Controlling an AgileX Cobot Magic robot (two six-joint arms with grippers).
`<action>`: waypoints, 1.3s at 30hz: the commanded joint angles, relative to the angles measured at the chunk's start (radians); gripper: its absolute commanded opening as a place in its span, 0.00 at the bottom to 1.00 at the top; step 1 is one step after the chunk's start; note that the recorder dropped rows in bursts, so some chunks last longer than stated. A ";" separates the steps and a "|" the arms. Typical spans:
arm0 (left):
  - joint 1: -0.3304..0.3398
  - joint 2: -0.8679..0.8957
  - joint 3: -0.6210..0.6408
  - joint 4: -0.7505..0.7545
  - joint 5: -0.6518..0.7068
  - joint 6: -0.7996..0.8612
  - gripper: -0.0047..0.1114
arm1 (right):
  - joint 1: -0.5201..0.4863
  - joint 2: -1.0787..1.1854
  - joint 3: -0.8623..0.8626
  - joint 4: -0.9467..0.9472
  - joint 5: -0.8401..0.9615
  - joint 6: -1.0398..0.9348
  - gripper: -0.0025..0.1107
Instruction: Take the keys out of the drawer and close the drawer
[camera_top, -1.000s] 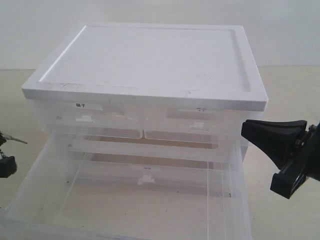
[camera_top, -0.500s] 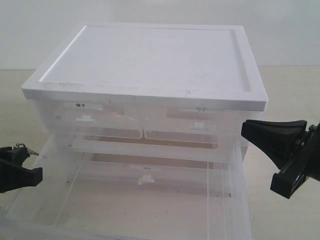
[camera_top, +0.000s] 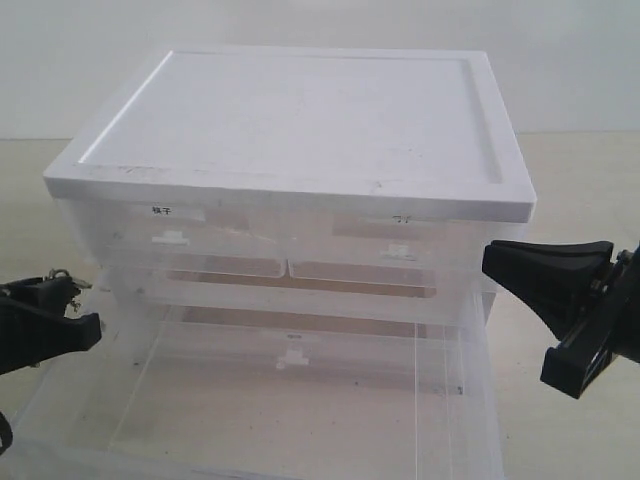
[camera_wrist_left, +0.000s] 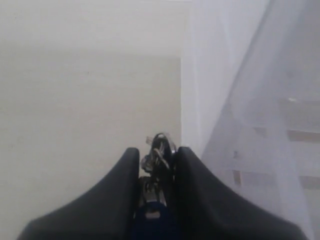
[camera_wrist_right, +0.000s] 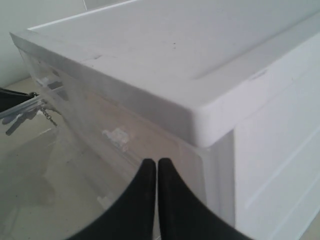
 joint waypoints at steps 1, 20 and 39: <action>0.000 -0.071 0.013 0.041 -0.004 -0.035 0.24 | -0.001 0.001 -0.004 -0.006 -0.014 0.002 0.02; -0.067 -0.663 0.035 0.611 0.476 -0.221 0.08 | -0.001 0.001 -0.004 -0.008 -0.027 0.008 0.02; -0.440 -0.409 0.150 1.377 0.229 -0.879 0.08 | -0.001 0.001 -0.004 -0.008 -0.033 0.011 0.02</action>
